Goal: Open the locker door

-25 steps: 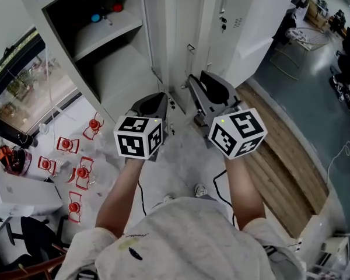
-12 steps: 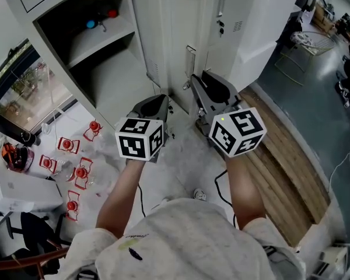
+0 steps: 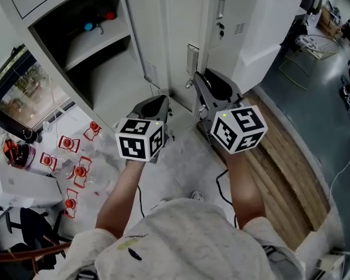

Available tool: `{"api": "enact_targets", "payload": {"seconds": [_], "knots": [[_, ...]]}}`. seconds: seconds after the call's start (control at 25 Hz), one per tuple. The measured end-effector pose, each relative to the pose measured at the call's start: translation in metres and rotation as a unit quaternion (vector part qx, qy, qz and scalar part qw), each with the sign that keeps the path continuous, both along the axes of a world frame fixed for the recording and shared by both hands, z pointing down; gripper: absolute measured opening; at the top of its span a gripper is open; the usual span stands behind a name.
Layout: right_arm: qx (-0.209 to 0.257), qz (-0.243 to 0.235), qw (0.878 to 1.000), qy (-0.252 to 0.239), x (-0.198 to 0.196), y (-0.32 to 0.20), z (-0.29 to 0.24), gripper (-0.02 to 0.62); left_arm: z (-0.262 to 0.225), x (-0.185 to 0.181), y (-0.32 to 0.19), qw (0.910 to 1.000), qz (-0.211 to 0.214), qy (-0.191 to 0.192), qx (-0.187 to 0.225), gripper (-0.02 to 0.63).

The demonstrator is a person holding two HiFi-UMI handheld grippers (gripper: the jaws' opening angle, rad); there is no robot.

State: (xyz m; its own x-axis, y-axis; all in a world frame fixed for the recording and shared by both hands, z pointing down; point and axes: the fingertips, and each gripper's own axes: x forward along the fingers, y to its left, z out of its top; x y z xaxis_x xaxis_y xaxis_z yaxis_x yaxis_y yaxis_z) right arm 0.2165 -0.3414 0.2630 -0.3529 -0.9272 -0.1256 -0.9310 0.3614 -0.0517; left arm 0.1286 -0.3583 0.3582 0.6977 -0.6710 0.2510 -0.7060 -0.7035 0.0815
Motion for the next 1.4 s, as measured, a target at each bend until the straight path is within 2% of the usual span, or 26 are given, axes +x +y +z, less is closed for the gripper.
{"api": "enact_targets", "payload": {"seconds": [0.6, 0.96, 1.4], "knots": [[-0.002, 0.004, 1.000, -0.015, 0.038, -0.027, 0.001, 0.089, -0.001, 0.016, -0.018, 0.9998, -0.020, -0.001, 0.003, 0.008], [-0.001, -0.007, 1.000, -0.007, 0.038, -0.030, -0.001, 0.089, 0.002, 0.021, -0.024, 0.9996, -0.029, -0.001, -0.002, 0.008], [-0.001, 0.015, 1.000, 0.020, 0.033, -0.019, -0.001, 0.089, 0.003, 0.012, -0.011, 0.9996, -0.029, -0.001, -0.001, 0.008]]}}
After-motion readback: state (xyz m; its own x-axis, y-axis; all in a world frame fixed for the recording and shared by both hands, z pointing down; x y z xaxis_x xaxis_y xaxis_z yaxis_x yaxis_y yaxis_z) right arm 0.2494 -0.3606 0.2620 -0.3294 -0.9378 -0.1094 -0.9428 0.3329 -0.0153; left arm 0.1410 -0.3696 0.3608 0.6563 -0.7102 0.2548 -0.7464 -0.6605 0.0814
